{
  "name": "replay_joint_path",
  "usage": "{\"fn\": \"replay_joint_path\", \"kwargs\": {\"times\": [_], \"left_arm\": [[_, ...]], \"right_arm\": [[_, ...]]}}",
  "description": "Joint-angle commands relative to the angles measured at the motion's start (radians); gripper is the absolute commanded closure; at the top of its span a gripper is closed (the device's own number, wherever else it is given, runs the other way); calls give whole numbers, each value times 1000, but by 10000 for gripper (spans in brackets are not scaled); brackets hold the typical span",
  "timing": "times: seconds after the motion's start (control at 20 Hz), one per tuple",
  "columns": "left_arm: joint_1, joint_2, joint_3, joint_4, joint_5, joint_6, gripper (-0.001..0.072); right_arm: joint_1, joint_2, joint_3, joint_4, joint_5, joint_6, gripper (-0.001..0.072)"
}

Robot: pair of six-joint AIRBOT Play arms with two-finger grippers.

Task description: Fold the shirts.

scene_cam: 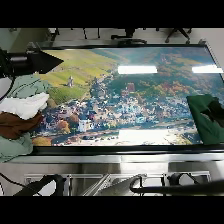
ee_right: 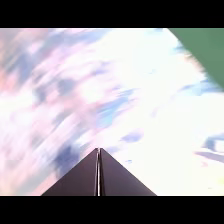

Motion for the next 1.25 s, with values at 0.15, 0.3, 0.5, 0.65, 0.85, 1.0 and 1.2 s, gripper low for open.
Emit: {"fn": "replay_joint_path", "kwargs": {"times": [0.15, 0.3, 0.5, 0.65, 0.85, 1.0, 1.2], "left_arm": [[-96, 225, -434, 18, 35, 2, 696], [-140, 309, -588, 17, 88, 2, 696], [-141, 369, -686, 15, 134, 2, 694], [-141, 380, -710, 16, 132, 2, 694], [-141, 380, -710, 13, 138, 2, 694], [-141, 380, -710, 13, 138, 2, 694], [-141, 380, -710, 13, 137, 2, 694]], "right_arm": [[471, 13, 1, -33, -95, -29, 682], [525, 4, 1, -32, -102, -29, 682], [526, 2, 1, -32, -96, -29, 682], [526, 2, 1, -32, -88, -29, 683], [526, 2, 1, -32, -87, -29, 682], [526, 2, 1, -32, -87, -29, 682], [526, 2, 1, -32, -87, -29, 683]]}}
